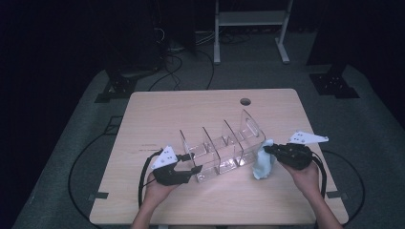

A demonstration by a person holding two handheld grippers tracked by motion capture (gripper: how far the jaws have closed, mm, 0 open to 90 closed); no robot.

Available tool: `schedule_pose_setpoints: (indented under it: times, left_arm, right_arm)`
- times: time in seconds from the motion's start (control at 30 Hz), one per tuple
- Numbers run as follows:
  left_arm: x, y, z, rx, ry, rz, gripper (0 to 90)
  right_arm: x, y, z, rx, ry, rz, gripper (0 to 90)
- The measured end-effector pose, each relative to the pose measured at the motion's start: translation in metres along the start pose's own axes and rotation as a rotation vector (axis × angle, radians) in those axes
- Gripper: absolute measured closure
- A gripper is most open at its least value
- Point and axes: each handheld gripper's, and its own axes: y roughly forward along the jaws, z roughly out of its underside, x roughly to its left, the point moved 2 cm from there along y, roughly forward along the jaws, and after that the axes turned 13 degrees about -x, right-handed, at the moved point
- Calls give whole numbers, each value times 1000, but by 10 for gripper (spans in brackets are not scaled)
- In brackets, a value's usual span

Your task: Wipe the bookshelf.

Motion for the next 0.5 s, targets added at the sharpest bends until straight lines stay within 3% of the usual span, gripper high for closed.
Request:
schedule_pose_setpoints:
  times: [0.1, 0.17, 0.2, 0.23, 0.27, 0.3, 0.4, 0.5]
  left_arm:
    - [0, -1, 0, 1, -1, 4, 447]
    - [0, -1, 0, 0, 0, 5, 450]
    - [0, -1, 0, 0, 0, 6, 450]
    - [0, -2, 0, 0, -1, 7, 450]
    - [0, -2, 0, -1, -1, 8, 450]
    - [0, -2, 0, -1, -1, 8, 450]
    - [-1, -2, 1, -2, 0, 8, 450]
    - [0, -2, 1, -3, 0, 9, 451]
  right_arm:
    - [-2, 3, 2, 3, 7, 2, 808]
    - [-5, 10, 11, 34, 13, 8, 808]
    - [-8, 17, 26, 79, 22, 15, 808]
    - [-8, 17, 26, 79, 22, 15, 808]
    - [-11, 24, 42, 125, 37, 20, 807]
    - [-13, 26, 46, 130, 48, 23, 808]
    - [-15, 25, 48, 122, 67, 25, 808]
    - [-10, 16, 28, 57, 49, 25, 808]
